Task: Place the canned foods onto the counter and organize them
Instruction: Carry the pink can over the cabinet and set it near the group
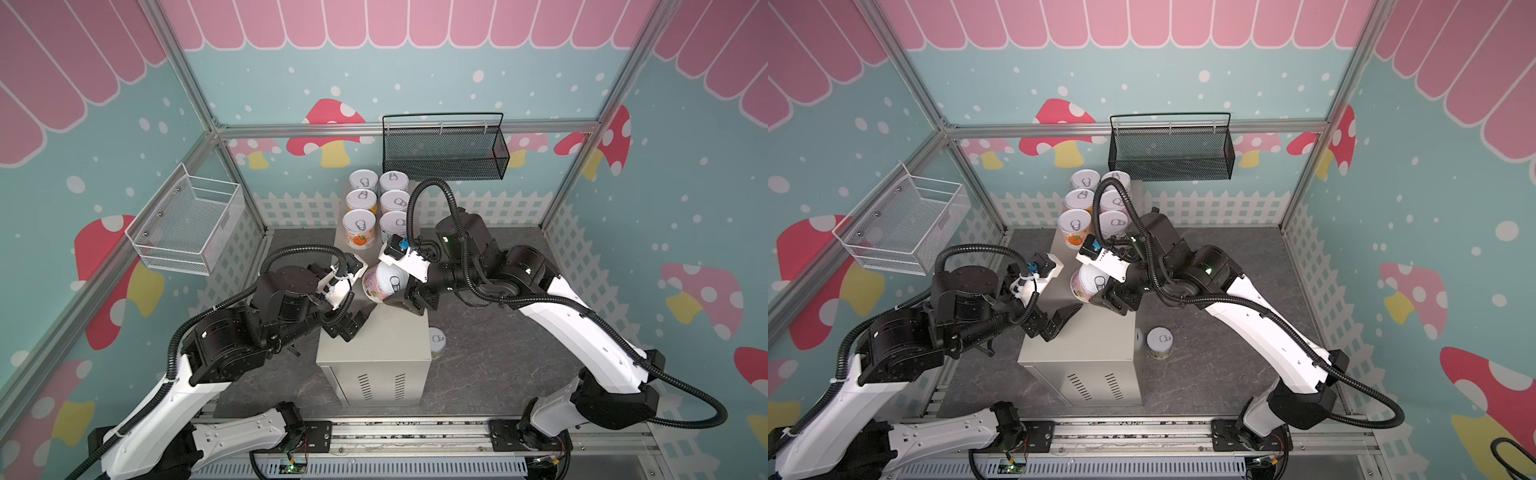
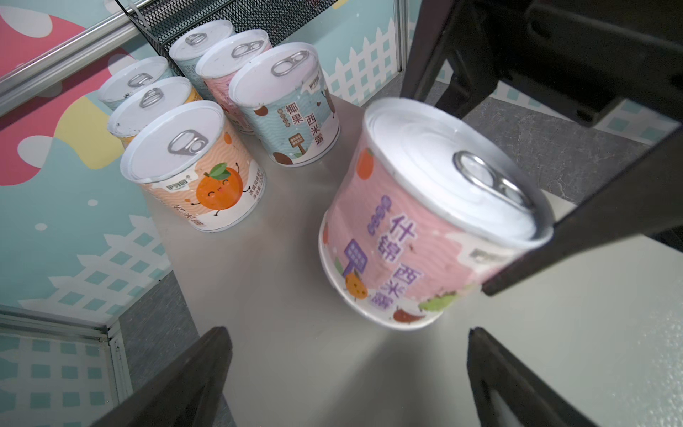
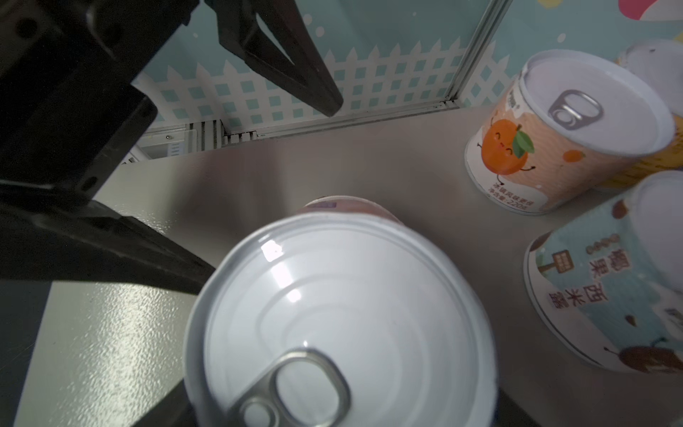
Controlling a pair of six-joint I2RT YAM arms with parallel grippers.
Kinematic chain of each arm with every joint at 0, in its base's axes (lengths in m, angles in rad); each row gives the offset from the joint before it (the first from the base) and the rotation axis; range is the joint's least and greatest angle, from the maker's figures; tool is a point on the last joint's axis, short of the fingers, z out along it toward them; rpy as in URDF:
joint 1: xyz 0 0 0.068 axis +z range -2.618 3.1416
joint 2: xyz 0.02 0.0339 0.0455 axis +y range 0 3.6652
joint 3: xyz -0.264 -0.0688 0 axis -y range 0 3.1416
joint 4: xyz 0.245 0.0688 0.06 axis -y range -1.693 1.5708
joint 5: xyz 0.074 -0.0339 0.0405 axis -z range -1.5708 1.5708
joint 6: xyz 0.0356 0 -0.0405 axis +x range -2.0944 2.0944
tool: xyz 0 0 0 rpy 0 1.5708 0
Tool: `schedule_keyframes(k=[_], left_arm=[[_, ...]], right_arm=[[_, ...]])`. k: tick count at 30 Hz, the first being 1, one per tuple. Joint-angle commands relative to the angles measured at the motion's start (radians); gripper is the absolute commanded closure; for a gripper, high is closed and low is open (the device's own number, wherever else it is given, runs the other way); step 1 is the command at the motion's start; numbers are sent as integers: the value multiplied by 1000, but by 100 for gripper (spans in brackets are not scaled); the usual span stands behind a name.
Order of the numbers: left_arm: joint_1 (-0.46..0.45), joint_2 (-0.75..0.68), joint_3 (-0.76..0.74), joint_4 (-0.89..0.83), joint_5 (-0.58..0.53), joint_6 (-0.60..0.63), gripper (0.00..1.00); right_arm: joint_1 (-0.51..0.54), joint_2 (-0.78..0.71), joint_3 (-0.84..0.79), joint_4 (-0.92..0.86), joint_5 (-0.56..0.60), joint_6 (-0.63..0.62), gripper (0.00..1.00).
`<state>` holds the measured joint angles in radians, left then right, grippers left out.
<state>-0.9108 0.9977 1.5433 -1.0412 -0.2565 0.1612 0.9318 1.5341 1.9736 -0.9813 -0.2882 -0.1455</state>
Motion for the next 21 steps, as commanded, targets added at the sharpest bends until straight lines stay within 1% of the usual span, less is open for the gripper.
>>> schedule_keyframes(k=[1,7,13,17,21], left_arm=[[6,-19,-12,46,23,29,1],[7,-25,-22,54,12,34,1],[7,-41,-53,62,10,23,1],[8,-50,-82,88,17,15,1],[9,-50,-96,125,49,-4,1]], right_arm=[[19,27,34,-74,-18,-62,26],[25,64,81,-94,6,-74,21],[28,77,87,-72,16,-76,18],[29,46,83,-47,23,-72,16],[28,-36,31,-10,18,-71,13]])
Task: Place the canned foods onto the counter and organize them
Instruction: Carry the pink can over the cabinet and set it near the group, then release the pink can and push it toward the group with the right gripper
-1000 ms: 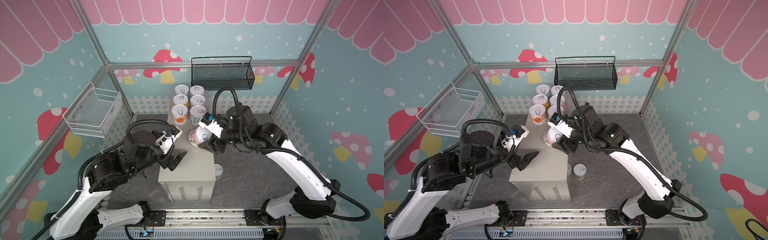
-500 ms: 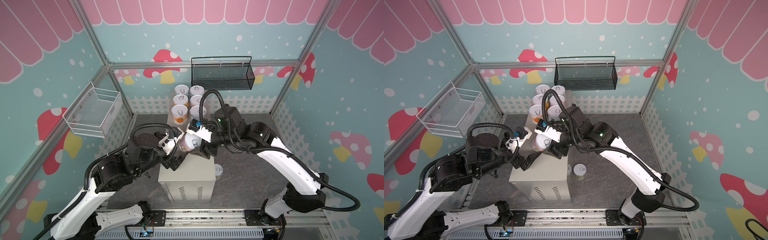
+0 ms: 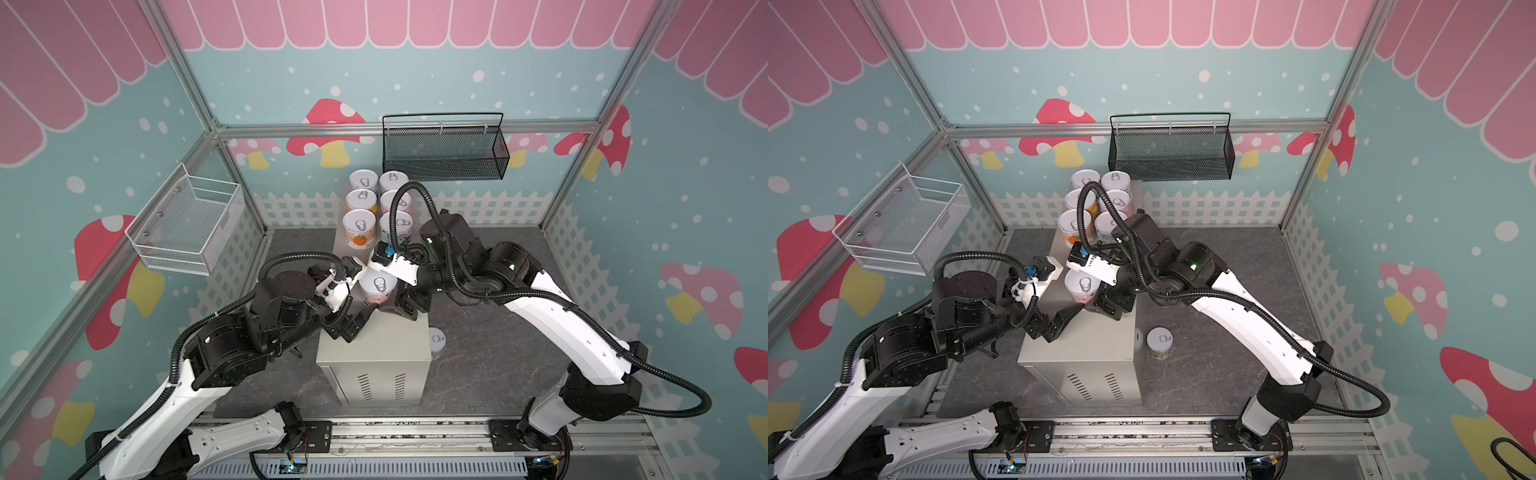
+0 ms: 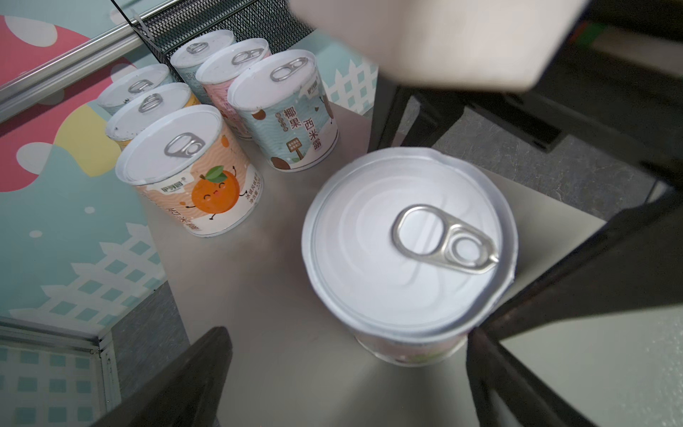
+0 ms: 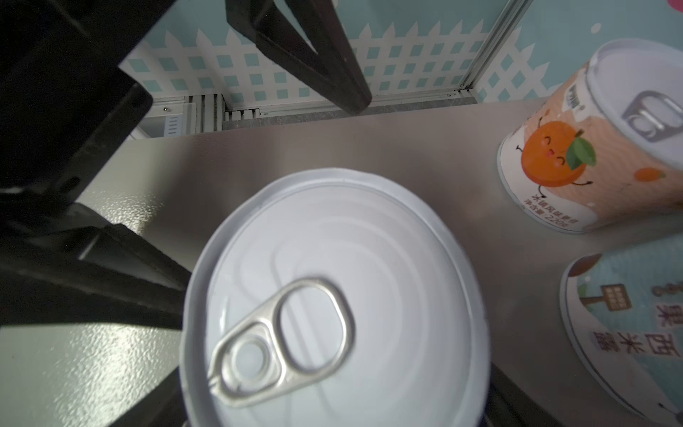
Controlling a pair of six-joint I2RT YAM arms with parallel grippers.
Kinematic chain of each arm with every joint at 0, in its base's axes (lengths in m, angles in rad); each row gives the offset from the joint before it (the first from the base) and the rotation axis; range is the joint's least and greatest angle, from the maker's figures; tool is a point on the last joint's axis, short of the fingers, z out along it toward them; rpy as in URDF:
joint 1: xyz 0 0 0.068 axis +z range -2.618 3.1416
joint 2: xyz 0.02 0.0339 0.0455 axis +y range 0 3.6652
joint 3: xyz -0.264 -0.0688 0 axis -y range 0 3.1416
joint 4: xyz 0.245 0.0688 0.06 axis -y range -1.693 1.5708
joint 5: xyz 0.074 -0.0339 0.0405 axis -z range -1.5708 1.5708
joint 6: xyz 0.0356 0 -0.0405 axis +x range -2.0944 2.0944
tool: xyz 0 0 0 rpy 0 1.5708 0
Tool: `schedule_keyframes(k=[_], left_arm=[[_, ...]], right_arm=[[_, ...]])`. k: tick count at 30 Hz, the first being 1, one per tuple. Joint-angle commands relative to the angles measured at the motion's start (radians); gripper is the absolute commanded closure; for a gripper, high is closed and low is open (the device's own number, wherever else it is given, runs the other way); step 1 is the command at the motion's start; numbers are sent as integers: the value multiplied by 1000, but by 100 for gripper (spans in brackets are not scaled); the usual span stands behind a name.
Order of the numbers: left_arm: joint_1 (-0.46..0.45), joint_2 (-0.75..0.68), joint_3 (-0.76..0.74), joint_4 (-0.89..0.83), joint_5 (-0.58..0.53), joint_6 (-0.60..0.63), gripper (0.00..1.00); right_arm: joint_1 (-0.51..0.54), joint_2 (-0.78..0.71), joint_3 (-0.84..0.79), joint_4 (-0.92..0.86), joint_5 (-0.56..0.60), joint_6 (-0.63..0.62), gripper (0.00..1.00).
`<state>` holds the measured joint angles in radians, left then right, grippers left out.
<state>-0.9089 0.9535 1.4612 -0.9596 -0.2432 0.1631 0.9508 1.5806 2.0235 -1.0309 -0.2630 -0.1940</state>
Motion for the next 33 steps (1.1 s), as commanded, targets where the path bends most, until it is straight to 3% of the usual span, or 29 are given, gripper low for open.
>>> schedule_keyframes(k=[1,11,20,27,33], left_arm=[[7,-7,-19,52,44,-9,1],[18,-8,-75,166,127,-21,1],[55,1,-127,271,142,-40,4],[147,-14,-179,322,220,-63,10],[208,-56,-244,363,208,-44,12]], right_arm=[[9,-102,-34,47,-4,-21,12],[9,-291,-235,155,176,57,1],[9,-381,-398,241,154,80,1],[9,-396,-438,294,128,86,1],[9,-399,-475,388,139,101,1]])
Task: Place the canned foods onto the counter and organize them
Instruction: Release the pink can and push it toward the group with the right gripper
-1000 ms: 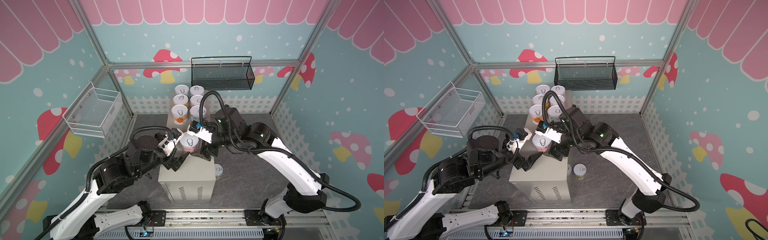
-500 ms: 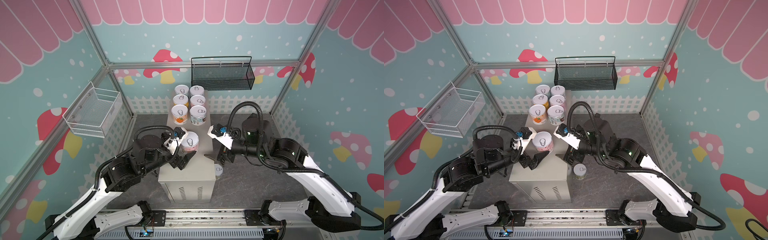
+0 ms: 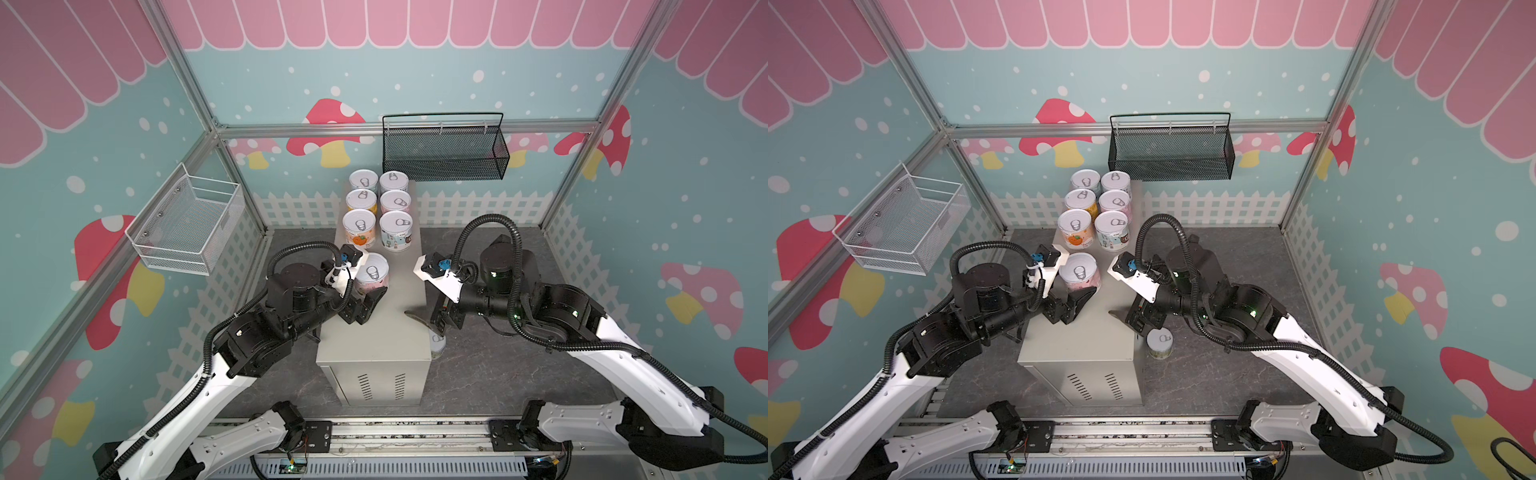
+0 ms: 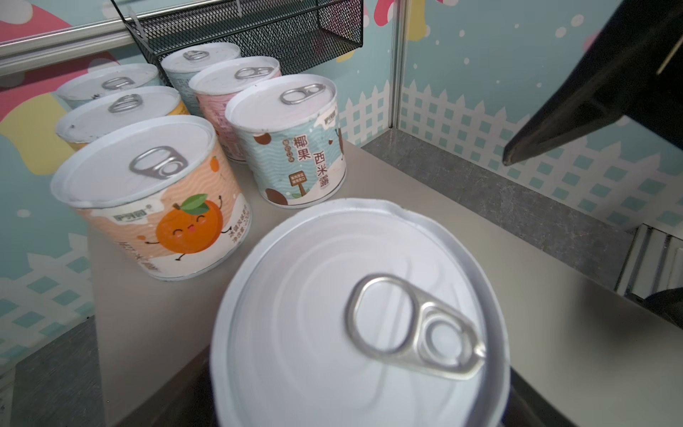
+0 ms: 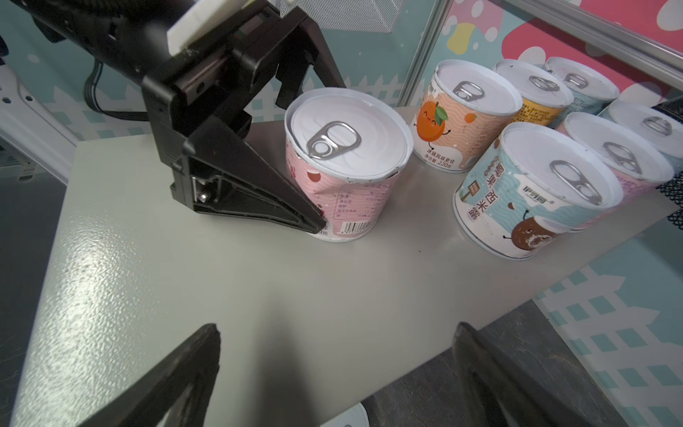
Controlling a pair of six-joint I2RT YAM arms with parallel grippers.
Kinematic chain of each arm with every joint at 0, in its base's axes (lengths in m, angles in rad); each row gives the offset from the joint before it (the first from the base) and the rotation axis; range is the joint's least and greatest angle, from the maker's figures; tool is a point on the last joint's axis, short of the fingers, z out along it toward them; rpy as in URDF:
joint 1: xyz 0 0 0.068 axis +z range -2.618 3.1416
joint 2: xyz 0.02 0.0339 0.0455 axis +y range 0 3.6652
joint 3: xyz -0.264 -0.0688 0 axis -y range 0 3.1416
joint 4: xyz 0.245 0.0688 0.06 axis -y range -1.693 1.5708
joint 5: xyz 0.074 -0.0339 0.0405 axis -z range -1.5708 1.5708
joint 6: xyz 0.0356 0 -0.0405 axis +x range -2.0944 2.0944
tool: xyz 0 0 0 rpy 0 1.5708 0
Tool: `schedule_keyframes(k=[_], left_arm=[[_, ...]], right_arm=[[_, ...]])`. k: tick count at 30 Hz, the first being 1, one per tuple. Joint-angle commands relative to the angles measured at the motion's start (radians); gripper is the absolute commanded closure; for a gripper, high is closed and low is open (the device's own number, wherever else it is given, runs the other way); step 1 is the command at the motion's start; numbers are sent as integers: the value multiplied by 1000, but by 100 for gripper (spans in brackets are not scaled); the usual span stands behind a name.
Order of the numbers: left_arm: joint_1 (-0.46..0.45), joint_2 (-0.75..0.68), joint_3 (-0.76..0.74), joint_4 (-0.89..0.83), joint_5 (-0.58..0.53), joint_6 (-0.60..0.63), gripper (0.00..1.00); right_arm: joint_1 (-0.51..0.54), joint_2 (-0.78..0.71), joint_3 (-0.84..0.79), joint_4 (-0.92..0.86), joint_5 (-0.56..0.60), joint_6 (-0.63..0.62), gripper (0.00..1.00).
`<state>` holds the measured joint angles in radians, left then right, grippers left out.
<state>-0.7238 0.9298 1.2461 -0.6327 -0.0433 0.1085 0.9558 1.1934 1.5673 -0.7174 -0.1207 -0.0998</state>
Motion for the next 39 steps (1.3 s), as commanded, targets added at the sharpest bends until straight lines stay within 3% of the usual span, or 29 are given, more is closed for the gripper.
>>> schedule_keyframes(k=[1,9,39], left_arm=[[33,-42,-41,46,7,16,12],[100,-47,-86,86,25,26,17],[156,-54,-145,177,43,4,26]], right_arm=[[4,-9,-25,88,-2,9,1],[4,-3,-74,175,19,42,2],[4,-58,-174,255,-3,66,3]])
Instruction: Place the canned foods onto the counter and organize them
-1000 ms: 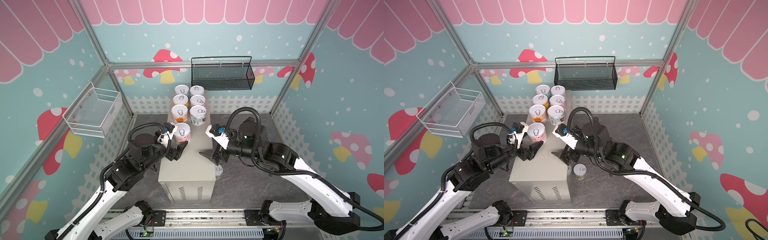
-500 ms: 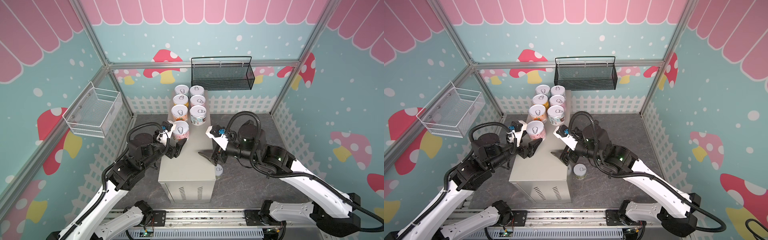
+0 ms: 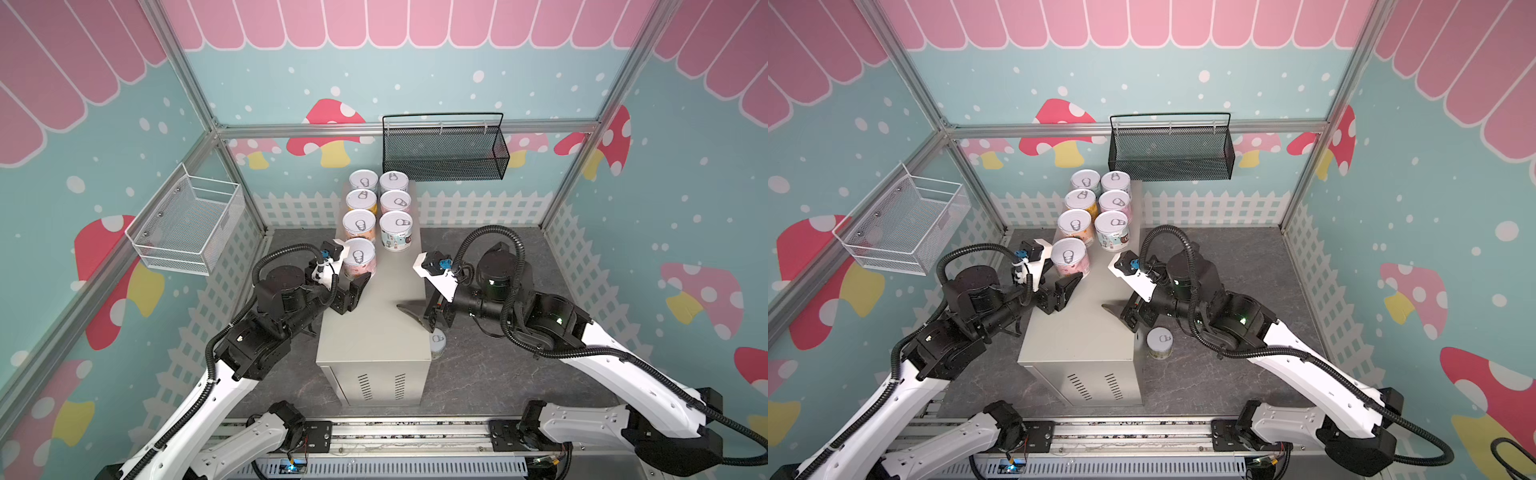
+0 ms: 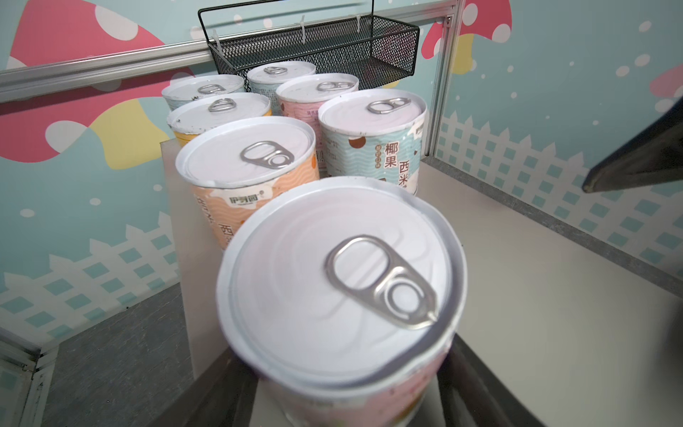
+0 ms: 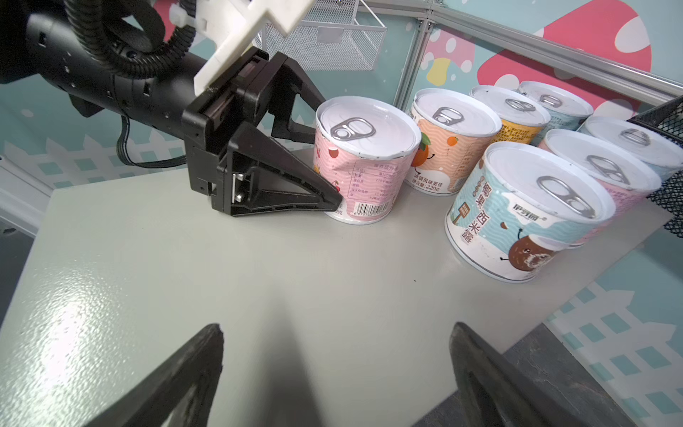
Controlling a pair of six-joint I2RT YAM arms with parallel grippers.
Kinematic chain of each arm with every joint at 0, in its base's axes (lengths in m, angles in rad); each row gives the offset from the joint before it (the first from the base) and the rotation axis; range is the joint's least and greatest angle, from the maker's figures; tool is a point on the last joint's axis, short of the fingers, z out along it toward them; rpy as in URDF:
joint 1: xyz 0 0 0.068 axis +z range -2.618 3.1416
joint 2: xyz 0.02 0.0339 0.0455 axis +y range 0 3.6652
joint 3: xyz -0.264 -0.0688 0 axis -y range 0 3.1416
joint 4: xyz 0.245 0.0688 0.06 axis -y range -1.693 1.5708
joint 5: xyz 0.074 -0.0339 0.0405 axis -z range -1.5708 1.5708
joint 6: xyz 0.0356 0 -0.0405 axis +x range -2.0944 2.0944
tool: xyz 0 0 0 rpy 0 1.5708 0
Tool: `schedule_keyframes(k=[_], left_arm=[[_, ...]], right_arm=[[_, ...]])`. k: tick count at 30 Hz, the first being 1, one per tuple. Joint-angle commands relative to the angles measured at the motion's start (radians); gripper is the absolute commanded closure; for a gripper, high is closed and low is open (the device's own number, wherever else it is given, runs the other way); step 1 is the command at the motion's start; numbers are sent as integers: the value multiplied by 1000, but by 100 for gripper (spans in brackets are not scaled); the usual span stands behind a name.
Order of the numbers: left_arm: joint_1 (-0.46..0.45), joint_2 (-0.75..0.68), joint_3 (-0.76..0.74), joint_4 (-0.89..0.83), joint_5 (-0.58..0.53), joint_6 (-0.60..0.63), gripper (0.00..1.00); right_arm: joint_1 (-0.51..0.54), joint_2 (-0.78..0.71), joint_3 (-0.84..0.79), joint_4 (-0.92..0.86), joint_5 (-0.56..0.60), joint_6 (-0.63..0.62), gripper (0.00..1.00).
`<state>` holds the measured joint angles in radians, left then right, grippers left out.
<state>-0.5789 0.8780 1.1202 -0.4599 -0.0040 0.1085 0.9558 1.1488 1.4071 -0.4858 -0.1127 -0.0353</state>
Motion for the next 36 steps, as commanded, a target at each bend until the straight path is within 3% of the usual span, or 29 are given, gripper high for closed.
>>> schedule_keyframes(k=[1,36], left_arm=[[12,-2,-20,4,4,4,26],[55,24,-54,50,27,-9,26]], right_arm=[[4,-14,-16,25,-11,1,4],[4,-17,-34,44,-56,20,5]])
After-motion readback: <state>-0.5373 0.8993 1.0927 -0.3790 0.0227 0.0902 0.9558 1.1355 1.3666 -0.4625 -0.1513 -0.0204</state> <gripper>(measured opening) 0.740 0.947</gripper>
